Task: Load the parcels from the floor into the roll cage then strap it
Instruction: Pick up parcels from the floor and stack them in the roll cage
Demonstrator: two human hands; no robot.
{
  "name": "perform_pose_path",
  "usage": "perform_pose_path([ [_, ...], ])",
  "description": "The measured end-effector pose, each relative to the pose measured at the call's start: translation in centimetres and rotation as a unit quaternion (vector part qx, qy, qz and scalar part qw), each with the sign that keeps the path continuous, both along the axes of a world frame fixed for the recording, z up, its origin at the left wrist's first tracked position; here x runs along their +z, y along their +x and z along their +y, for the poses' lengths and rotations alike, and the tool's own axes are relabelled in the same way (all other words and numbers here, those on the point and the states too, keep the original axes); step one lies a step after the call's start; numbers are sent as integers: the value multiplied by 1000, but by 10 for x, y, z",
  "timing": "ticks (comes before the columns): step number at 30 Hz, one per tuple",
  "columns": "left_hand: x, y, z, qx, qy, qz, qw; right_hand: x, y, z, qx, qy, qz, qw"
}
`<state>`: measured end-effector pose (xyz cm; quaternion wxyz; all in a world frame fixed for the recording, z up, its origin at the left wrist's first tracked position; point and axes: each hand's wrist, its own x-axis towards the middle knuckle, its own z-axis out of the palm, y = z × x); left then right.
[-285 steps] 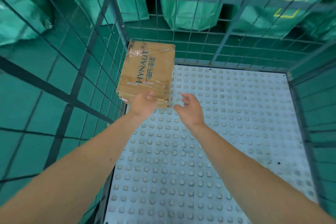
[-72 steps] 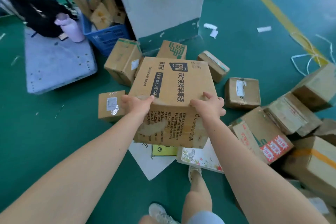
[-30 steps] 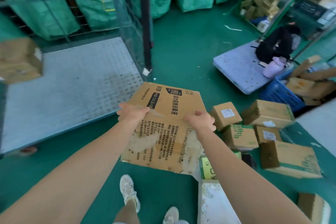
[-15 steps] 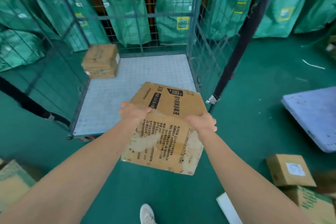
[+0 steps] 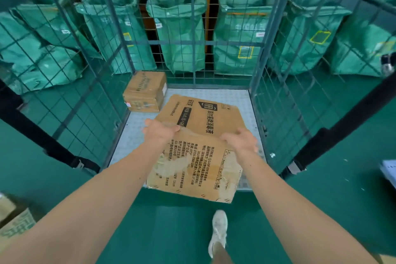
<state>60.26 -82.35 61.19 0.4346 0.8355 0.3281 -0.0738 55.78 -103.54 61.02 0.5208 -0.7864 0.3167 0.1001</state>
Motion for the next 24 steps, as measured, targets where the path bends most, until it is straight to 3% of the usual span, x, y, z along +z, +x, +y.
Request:
perform_pose_path([
  [12, 0, 174, 5, 91, -9, 21, 996, -4, 218, 4, 82, -3, 1, 997],
  [24, -45, 349, 67, 64, -41, 42, 996, -48, 391, 57, 47, -16, 17, 999],
])
